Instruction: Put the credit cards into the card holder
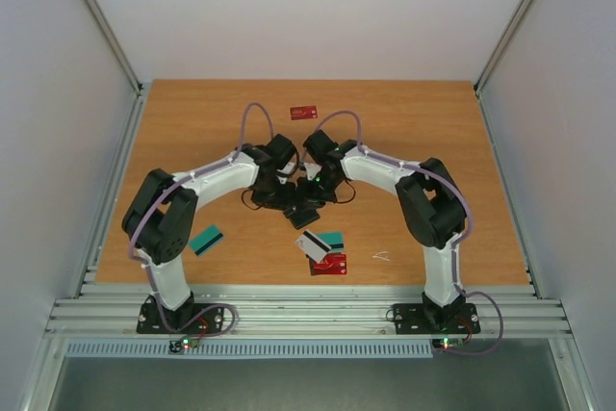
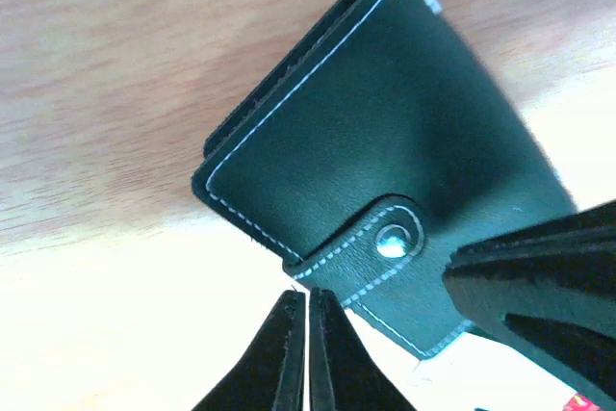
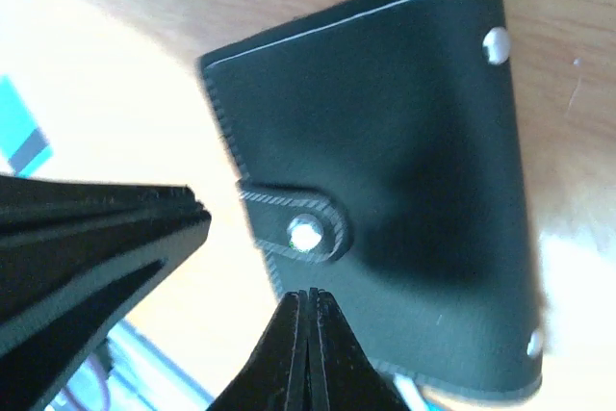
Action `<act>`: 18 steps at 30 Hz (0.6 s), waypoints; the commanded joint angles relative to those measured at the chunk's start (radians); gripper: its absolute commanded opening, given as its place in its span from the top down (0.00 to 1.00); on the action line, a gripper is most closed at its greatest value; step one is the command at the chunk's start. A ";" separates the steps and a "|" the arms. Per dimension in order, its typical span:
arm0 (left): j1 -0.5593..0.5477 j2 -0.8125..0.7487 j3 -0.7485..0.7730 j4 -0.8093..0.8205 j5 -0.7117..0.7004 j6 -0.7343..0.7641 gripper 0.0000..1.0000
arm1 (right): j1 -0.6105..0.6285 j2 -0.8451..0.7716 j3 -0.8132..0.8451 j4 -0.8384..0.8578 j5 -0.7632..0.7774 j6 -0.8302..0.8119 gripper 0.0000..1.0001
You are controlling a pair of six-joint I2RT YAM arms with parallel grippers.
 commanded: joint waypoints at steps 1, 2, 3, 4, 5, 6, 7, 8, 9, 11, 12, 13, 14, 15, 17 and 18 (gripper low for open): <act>0.031 -0.112 0.072 -0.045 -0.036 0.016 0.94 | -0.025 -0.115 0.085 -0.088 -0.029 -0.001 0.99; 0.041 -0.130 0.082 -0.055 -0.042 0.020 0.93 | -0.032 -0.131 0.103 -0.106 -0.031 -0.006 0.98; 0.051 -0.148 0.091 -0.062 -0.045 0.023 0.93 | -0.043 -0.146 0.120 -0.120 -0.031 -0.013 0.98; 0.064 -0.168 0.104 -0.073 -0.048 0.026 0.92 | -0.053 -0.166 0.133 -0.139 -0.029 -0.022 0.97; 0.076 -0.186 0.116 -0.085 -0.053 0.029 0.91 | -0.065 -0.186 0.146 -0.162 -0.024 -0.028 0.95; 0.091 -0.203 0.129 -0.096 -0.058 0.034 0.90 | -0.081 -0.207 0.157 -0.176 -0.021 -0.035 0.94; 0.105 -0.220 0.143 -0.108 -0.059 0.039 0.89 | -0.100 -0.236 0.166 -0.193 -0.020 -0.041 0.92; 0.120 -0.234 0.157 -0.118 -0.066 0.044 0.89 | -0.123 -0.260 0.174 -0.208 -0.016 -0.047 0.89; 0.135 -0.251 0.173 -0.129 -0.078 0.050 0.87 | -0.149 -0.283 0.181 -0.223 -0.014 -0.055 0.87; 0.168 -0.286 0.193 -0.142 -0.113 0.066 0.79 | -0.209 -0.330 0.193 -0.247 -0.012 -0.076 0.80; 0.187 -0.305 0.197 -0.138 -0.129 0.073 0.74 | -0.255 -0.355 0.195 -0.258 -0.011 -0.094 0.76; 0.205 -0.331 0.198 -0.129 -0.140 0.081 0.68 | -0.290 -0.378 0.198 -0.268 -0.010 -0.111 0.69; 0.227 -0.348 0.197 -0.118 -0.149 0.097 0.60 | -0.331 -0.399 0.202 -0.278 -0.007 -0.127 0.62; 0.249 -0.364 0.198 -0.109 -0.155 0.104 0.52 | -0.370 -0.420 0.205 -0.287 -0.002 -0.144 0.55; 0.289 -0.387 0.198 -0.097 -0.159 0.125 0.34 | -0.450 -0.459 0.209 -0.299 0.011 -0.178 0.43; 0.304 -0.399 0.193 -0.085 -0.171 0.132 0.30 | -0.484 -0.478 0.210 -0.303 0.020 -0.193 0.39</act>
